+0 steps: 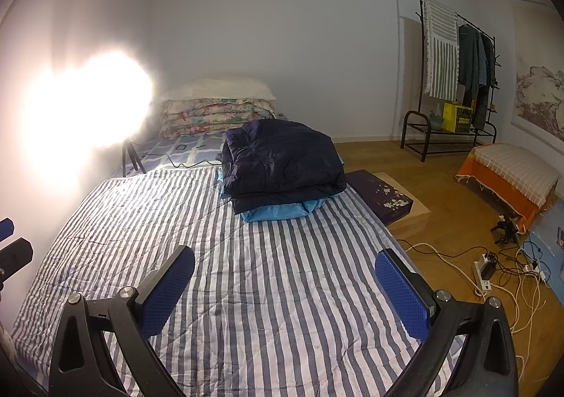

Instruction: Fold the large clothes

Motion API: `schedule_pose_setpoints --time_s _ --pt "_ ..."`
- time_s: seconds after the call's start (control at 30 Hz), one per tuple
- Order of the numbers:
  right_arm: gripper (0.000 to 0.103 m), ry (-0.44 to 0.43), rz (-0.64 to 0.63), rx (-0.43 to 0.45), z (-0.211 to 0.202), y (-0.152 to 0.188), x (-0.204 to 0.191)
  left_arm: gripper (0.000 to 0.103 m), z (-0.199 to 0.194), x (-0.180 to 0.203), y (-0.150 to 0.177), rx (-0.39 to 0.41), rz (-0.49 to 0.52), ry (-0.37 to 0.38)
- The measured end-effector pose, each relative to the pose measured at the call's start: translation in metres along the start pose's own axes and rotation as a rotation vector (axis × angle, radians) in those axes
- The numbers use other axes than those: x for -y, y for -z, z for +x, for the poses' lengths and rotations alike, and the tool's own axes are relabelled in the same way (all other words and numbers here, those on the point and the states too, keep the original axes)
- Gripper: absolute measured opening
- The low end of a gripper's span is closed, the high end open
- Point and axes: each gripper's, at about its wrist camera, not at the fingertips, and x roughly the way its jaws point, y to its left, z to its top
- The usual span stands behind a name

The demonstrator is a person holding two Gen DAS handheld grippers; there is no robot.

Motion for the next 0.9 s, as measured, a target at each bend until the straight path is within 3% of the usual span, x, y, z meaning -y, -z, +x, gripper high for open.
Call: schedule_pose_setpoints --time_s 0.9 --pt "0.103 0.000 -0.003 -0.001 0.0000 0.0019 0.0000 0.103 -0.0003 -0.0006 -0.0003 -0.003 -0.004 -0.009"
